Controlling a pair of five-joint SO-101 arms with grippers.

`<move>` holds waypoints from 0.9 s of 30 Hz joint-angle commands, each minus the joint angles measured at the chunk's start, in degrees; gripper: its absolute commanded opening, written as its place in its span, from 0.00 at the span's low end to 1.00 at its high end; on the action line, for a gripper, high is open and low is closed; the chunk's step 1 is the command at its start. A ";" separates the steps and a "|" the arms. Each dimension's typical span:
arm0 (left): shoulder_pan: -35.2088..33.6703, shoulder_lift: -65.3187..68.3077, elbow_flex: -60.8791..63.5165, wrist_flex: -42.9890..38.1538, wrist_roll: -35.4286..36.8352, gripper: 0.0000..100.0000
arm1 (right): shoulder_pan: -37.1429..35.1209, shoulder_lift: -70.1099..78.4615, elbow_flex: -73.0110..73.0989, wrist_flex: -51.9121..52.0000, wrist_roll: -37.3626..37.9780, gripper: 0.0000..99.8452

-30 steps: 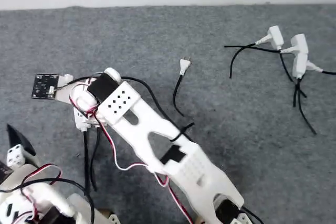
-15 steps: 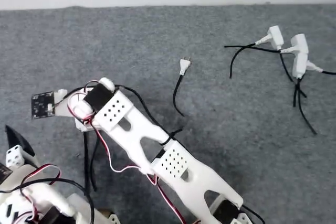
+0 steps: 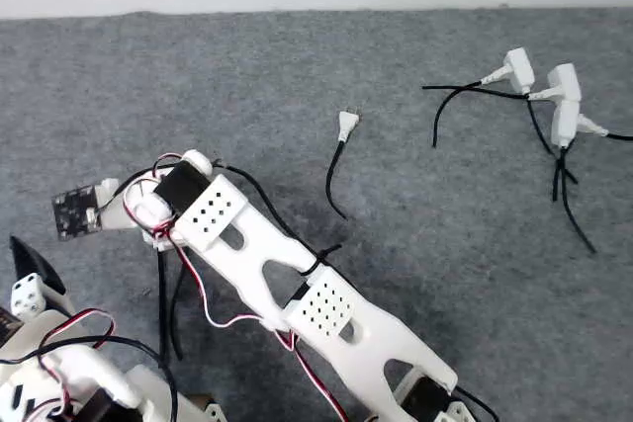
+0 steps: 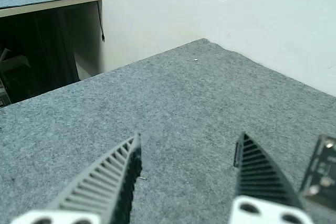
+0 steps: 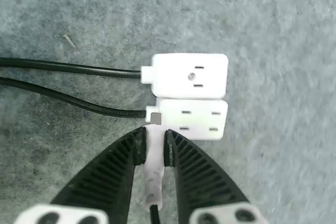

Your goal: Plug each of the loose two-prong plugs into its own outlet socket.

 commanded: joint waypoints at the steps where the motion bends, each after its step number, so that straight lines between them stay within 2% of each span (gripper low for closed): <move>1: 1.85 -0.88 -2.51 -0.35 0.53 0.29 | 2.07 -5.14 -7.65 3.74 -5.98 0.01; 5: 7.65 -0.88 -0.57 -0.79 0.26 0.29 | 1.27 -11.03 -6.86 4.79 -10.81 0.01; 10: 14.95 -0.88 2.51 -3.43 0.09 0.29 | 0.48 -18.59 -2.46 4.88 -13.27 0.01; 17: 18.46 -0.88 5.76 -8.35 0.26 0.29 | -3.65 -29.85 8.09 4.88 -16.53 0.01; 27: 24.53 -0.88 6.73 -8.09 0.35 0.29 | -6.29 -38.55 14.86 4.70 -18.55 0.01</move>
